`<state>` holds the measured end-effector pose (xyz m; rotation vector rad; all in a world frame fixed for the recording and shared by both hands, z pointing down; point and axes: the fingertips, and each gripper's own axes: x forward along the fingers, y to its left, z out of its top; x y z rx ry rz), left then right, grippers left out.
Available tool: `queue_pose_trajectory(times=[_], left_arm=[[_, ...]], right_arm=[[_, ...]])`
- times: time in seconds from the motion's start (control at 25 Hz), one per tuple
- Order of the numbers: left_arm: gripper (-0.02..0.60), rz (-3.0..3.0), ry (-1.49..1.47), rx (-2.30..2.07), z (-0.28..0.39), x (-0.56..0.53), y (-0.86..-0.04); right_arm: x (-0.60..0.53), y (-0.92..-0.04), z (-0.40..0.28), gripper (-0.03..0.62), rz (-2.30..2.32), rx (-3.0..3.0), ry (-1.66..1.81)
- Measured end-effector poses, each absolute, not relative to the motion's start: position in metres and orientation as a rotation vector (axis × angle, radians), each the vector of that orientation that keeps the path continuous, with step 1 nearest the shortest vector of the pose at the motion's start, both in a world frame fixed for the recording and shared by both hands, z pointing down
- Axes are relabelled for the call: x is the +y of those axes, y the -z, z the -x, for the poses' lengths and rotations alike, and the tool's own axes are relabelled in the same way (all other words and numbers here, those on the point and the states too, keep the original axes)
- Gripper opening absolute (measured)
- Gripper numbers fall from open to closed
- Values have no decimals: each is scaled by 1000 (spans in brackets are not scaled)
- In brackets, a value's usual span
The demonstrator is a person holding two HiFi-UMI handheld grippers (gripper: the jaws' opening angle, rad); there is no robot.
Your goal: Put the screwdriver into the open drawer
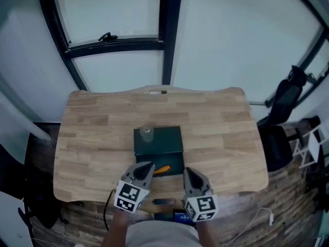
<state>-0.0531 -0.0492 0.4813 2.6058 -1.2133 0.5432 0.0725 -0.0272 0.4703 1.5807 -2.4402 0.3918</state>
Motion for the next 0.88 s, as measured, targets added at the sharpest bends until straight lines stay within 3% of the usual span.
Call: queue_pose_trajectory(times=[0.44,0.88], left_arm=[[-2,-2545,-324,-1529,89,-24,-442],[-2,-2567,-304,-1581,94,-24,-433]], right_arm=[[-1,-444,-55,-3,-1598,-2487,-271],[-2,-427,-46,-3,-1615,-2511,-137]])
